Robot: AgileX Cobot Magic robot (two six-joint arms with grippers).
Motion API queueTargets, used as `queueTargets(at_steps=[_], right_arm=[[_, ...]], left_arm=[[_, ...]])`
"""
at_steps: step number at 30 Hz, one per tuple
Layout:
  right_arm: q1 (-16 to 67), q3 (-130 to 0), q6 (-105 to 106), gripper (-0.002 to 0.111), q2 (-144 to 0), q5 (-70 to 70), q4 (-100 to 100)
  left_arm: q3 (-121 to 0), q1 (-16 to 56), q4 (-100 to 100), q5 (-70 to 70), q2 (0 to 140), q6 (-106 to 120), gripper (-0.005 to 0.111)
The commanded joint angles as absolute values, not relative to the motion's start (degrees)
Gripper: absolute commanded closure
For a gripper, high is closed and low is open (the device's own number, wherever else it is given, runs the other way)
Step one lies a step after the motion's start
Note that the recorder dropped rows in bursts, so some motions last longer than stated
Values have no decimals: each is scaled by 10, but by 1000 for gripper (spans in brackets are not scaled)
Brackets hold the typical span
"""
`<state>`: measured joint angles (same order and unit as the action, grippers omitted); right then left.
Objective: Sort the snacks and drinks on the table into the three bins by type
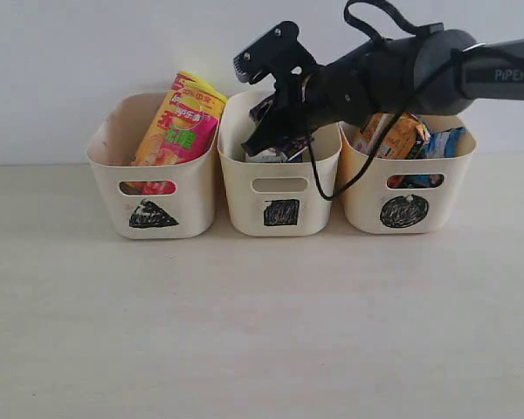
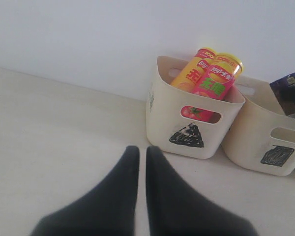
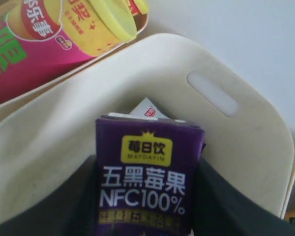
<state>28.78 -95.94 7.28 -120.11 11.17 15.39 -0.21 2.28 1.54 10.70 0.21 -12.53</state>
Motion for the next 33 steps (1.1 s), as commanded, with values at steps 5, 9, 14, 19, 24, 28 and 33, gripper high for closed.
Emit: queueTargets(at_steps=[5, 9, 14, 19, 24, 28, 33], right_arm=[[285, -961, 67, 43, -1205, 98, 152], [285, -961, 65, 39, -1205, 97, 152], [285, -961, 59, 46, -1189, 110, 152], [285, -961, 59, 92, -1151, 156, 154], [269, -961, 25, 108, -1121, 312, 155], [219, -960, -11, 108, -1119, 397, 103], [148, -937, 10, 108, -1106, 397, -92]], left_arm=[[0, 26, 15, 110, 0, -125, 102], [0, 26, 15, 110, 0, -125, 102], [0, 26, 15, 110, 0, -125, 102], [0, 26, 15, 110, 0, -125, 102], [0, 26, 15, 110, 0, -125, 102], [0, 26, 15, 110, 0, -125, 102], [0, 26, 15, 110, 0, -125, 102]])
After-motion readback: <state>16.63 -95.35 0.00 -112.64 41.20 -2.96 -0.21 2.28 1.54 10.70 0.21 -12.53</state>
